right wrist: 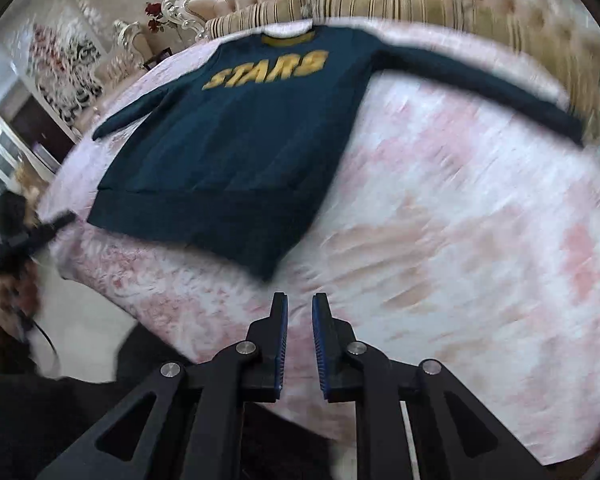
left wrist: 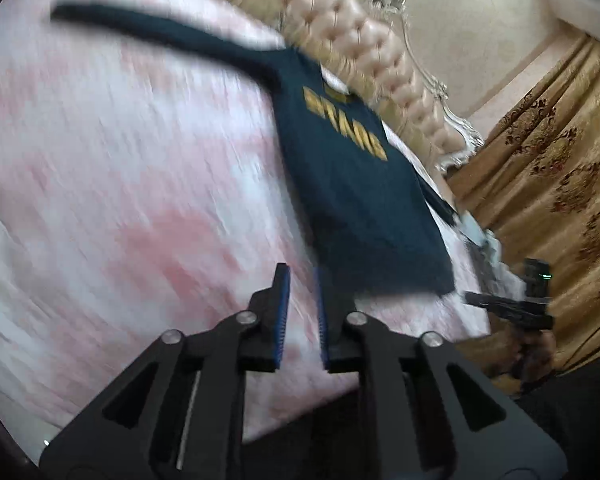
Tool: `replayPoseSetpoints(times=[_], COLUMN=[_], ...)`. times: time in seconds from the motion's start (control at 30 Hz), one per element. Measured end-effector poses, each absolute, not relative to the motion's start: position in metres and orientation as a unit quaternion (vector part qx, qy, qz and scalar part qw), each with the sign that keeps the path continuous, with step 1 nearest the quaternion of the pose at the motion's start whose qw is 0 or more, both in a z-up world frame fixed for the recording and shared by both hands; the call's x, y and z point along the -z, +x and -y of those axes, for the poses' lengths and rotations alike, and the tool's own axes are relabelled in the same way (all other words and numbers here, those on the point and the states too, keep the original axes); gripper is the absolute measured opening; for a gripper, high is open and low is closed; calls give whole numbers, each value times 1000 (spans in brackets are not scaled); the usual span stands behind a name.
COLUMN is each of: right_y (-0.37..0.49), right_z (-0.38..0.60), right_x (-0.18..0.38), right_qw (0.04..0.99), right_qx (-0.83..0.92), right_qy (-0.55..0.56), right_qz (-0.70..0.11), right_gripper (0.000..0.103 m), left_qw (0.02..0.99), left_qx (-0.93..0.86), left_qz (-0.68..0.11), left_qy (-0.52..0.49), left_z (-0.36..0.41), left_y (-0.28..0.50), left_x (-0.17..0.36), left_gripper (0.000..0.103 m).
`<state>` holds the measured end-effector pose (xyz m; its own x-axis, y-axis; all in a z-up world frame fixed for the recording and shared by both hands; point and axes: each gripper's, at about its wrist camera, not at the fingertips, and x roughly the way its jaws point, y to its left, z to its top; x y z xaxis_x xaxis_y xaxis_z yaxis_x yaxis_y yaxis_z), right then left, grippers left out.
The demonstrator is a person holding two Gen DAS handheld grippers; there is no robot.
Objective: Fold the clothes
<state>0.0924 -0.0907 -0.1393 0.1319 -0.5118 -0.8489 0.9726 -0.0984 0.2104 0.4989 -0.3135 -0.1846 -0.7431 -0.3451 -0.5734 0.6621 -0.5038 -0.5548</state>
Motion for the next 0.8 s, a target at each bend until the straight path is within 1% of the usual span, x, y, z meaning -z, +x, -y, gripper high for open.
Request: replayPoseSetpoints(times=[0.03, 0.1, 0.17, 0.2, 0.23, 0.33, 0.4, 0.53, 0.63, 0.8], right_y=[92, 92, 92, 91, 91, 91, 91, 81, 74, 75], right_z=[106, 139, 172, 189, 206, 256, 289, 329, 356, 362], right_x=[136, 132, 127, 124, 122, 115, 110, 140, 164, 170], right_qw=[618, 623, 627, 629, 631, 637, 641, 629, 614, 607], right_qx=[607, 616, 624, 628, 632, 644, 652, 646, 642, 641], right_qy=[423, 405, 388, 379, 370, 344, 326, 361, 388, 383], right_qz=[-266, -262, -258, -255, -253, -246, -242, -240, -247, -272], right_gripper=[20, 34, 40, 40, 40, 40, 40, 40, 40, 40], left_qw=[302, 307, 320, 336, 338, 341, 341, 345, 349, 353], left_qx=[853, 872, 880, 877, 874, 861, 856, 844, 832, 821], left_qz=[-376, -317, -254, -222, -214, -221, -219, -229, -236, -231], left_qy=[201, 213, 242, 263, 277, 307, 320, 341, 362, 385], left_z=[325, 355, 386, 405, 421, 465, 479, 504, 516, 519], left_y=[494, 464, 424, 400, 381, 334, 314, 285, 281, 281], left_x=[175, 150, 140, 138, 140, 152, 161, 179, 191, 209], left_gripper=[28, 28, 28, 28, 28, 28, 28, 25, 25, 24])
